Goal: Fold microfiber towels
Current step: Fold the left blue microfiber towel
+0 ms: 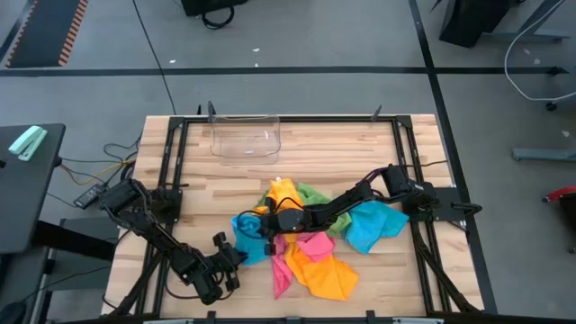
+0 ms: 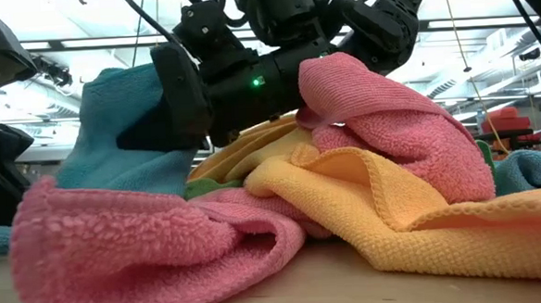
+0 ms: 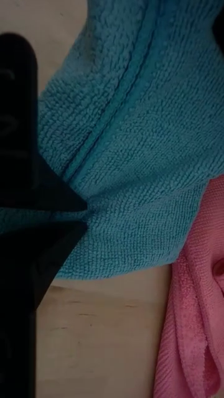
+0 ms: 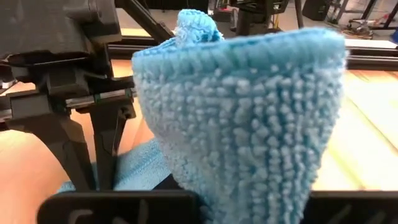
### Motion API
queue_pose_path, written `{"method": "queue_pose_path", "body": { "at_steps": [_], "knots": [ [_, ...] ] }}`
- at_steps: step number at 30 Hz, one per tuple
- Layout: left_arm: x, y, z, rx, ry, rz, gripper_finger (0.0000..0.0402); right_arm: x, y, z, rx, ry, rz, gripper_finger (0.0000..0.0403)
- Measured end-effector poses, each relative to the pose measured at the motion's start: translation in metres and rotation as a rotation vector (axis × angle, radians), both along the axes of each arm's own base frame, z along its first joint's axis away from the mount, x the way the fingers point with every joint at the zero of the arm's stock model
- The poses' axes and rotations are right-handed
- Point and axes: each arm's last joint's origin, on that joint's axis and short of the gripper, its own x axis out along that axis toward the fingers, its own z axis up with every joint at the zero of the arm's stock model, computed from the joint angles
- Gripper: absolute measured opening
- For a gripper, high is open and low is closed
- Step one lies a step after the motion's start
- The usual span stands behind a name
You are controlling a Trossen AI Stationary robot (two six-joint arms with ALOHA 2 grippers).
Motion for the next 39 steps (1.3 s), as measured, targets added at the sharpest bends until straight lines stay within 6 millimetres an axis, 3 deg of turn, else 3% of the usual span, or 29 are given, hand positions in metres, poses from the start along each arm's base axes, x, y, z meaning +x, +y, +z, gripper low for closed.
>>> {"method": "queue_pose_path", "body": {
  "at_steps": [12,21,25,33,39],
  "knots": [
    [0.000,0.000,0.001,-0.005,-0.004,-0.002,0.0048,-0.001,-0.001,-0.002,-0.165,0.031,0.045,0.0039],
    [-0.006,-0.004,0.039,0.007,-0.046,-0.136,0.0052,-0.001,-0.003,-0.004,-0.176,0.057,0.032,0.0039],
    [-0.004,0.000,0.049,0.115,-0.111,-0.123,0.0048,-0.001,-0.002,-0.005,-0.168,0.060,0.038,0.0039],
    [0.011,0.020,0.028,0.304,-0.034,-0.086,0.0032,-0.002,-0.001,-0.007,-0.174,0.089,0.050,0.0039],
    [0.010,0.036,0.009,0.358,0.047,-0.046,0.0023,-0.003,-0.001,-0.009,-0.191,0.109,0.057,0.0039]
  ]
}}
